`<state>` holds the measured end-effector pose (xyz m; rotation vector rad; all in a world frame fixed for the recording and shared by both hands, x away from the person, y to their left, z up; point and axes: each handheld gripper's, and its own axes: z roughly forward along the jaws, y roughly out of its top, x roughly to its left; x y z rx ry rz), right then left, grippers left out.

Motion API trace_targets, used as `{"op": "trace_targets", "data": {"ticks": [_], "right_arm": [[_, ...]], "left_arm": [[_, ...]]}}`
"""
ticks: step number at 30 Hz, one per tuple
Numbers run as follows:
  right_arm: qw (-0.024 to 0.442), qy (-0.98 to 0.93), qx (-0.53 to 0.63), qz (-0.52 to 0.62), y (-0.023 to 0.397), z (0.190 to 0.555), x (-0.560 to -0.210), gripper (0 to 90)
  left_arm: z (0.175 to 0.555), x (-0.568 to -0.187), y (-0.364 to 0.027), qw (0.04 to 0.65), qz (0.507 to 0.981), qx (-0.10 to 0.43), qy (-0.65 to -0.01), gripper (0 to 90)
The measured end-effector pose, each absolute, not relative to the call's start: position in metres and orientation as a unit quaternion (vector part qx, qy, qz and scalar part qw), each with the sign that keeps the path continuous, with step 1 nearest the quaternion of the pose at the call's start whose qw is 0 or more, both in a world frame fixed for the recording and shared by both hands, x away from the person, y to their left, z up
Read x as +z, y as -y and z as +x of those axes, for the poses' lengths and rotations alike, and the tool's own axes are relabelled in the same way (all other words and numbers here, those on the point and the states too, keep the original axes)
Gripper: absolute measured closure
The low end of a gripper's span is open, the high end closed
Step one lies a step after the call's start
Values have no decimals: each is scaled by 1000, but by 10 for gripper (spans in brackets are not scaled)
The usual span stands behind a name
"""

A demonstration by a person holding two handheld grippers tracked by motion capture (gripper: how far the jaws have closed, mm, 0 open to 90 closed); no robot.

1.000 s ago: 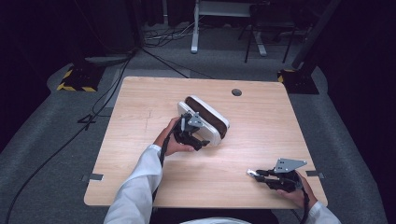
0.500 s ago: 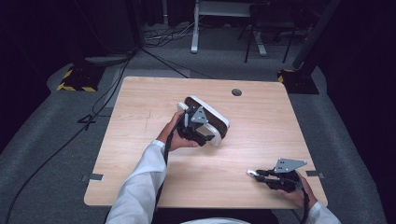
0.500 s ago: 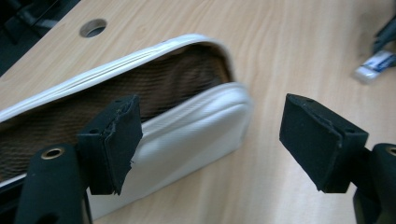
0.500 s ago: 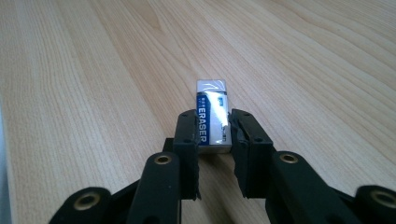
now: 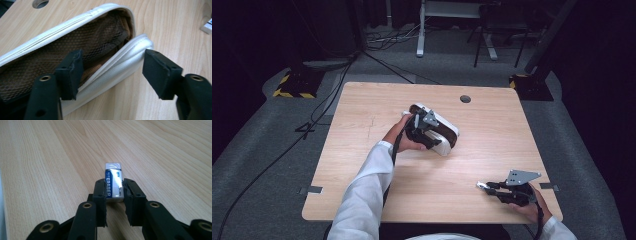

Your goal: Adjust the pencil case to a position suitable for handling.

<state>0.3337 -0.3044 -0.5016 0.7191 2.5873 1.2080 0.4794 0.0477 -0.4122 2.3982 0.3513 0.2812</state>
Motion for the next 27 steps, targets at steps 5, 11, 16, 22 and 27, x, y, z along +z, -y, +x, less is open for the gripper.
{"op": "trace_targets", "data": {"ticks": [5, 11, 16, 22, 27], "right_arm": [[97, -875, 407, 244, 305, 334, -501, 730], [94, -874, 407, 249, 306, 335, -501, 729], [105, -875, 400, 253, 310, 336, -500, 730], [112, -871, 396, 267, 320, 340, -500, 730], [119, -871, 392, 273, 324, 342, -499, 730]], "left_arm": [[471, -413, -40, 349, 925, 98, -115, 532], [461, -415, -30, 369, 919, 90, -107, 637], [448, -415, -18, 370, 918, 94, -108, 711], [438, -415, -6, 368, 920, 91, -98, 759], [432, -414, 4, 367, 921, 84, -97, 770]]}}
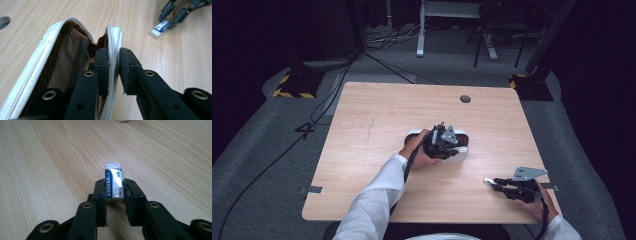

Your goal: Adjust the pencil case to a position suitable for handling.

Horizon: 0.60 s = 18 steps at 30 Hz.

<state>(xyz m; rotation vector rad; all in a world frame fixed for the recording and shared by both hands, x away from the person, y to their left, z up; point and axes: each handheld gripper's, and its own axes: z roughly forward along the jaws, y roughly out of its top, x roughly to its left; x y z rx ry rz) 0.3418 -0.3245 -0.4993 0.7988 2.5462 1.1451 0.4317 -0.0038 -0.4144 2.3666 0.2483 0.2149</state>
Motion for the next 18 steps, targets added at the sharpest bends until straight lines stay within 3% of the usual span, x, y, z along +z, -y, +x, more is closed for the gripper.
{"op": "trace_targets", "data": {"ticks": [10, 18], "right_arm": [[120, -868, 390, 283, 332, 344, -499, 730], [123, -868, 390, 282, 334, 344, -499, 726]], "left_arm": [[420, -413, 19, 365, 923, 81, -93, 757], [412, -407, -6, 353, 924, 105, -107, 596]]}}
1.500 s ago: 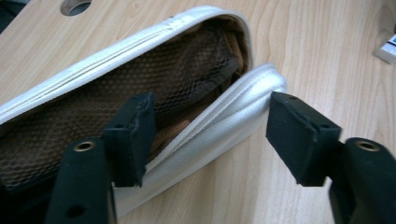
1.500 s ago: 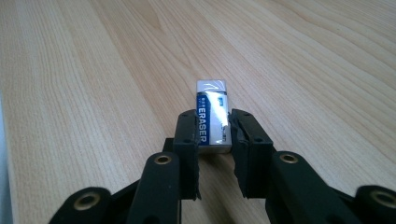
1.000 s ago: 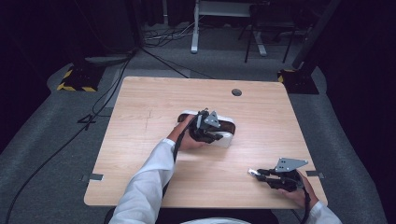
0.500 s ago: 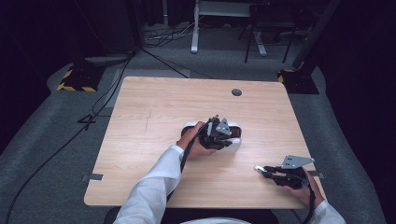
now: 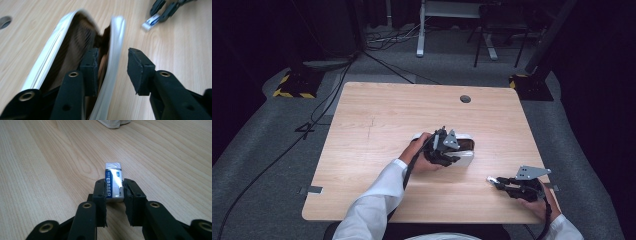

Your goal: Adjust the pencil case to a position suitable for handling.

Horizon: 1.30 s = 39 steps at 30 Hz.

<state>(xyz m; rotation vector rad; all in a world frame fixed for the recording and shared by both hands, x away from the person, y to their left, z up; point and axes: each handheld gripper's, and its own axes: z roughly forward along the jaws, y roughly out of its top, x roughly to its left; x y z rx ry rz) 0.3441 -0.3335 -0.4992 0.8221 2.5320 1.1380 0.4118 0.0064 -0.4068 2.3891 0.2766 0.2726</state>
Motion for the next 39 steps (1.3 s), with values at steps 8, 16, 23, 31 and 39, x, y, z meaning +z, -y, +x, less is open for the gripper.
{"op": "trace_targets", "data": {"ticks": [8, 16, 23, 31, 39], "right_arm": [[121, -865, 391, 289, 334, 346, -499, 613], [131, -866, 388, 287, 327, 348, -501, 496], [134, -868, 390, 275, 320, 349, -501, 615], [131, -875, 387, 261, 321, 346, -499, 733], [126, -874, 386, 267, 332, 346, -498, 735]], "left_arm": [[402, -412, -65, 370, 907, 127, -153, 430], [399, -428, -97, 404, 888, 120, -182, 555], [403, -437, -95, 433, 884, 95, -149, 740], [409, -436, -62, 434, 892, 76, -99, 793], [408, -433, -39, 428, 897, 79, -81, 700]]}}
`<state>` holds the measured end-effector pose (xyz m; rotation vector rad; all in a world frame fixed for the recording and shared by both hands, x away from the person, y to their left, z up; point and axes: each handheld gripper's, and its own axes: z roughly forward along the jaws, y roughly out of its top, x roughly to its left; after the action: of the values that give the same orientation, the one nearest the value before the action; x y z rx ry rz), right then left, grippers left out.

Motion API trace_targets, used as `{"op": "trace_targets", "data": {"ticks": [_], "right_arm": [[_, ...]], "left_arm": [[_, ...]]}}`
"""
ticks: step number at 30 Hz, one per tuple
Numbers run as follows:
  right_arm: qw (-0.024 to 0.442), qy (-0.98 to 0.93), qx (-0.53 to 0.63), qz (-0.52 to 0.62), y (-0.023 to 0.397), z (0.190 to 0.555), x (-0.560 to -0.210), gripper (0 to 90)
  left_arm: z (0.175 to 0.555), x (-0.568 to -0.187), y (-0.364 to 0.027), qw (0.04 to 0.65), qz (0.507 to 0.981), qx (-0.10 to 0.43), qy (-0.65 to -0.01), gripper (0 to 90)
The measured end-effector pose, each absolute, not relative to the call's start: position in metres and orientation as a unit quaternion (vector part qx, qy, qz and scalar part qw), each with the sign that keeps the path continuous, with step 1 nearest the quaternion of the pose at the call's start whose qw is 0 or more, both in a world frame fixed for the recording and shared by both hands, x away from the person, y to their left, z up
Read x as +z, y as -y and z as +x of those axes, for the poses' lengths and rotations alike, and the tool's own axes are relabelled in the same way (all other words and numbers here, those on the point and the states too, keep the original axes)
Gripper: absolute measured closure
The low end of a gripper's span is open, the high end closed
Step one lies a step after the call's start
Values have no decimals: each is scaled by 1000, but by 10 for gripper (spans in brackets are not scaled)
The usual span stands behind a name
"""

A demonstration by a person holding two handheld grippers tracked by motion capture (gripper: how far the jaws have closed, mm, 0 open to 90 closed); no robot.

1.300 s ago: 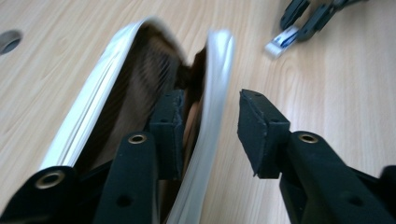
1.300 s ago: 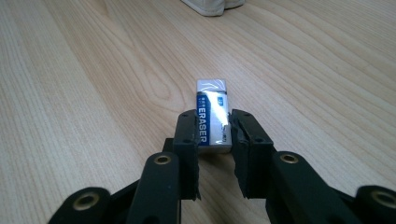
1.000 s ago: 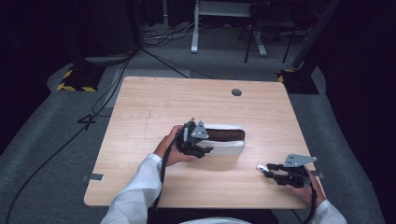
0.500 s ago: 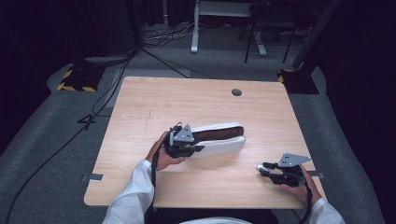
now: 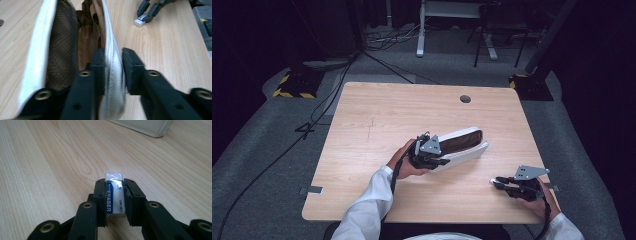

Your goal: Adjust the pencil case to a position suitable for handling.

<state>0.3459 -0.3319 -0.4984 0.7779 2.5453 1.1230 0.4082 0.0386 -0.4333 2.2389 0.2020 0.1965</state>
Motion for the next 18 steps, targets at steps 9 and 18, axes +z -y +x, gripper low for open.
{"op": "trace_targets", "data": {"ticks": [9, 18], "right_arm": [[124, -862, 401, 283, 343, 348, -493, 736], [132, -846, 424, 296, 351, 347, -484, 736]], "left_arm": [[390, -419, -67, 420, 890, 127, -126, 406], [365, -424, -103, 390, 888, 165, -178, 248]]}}
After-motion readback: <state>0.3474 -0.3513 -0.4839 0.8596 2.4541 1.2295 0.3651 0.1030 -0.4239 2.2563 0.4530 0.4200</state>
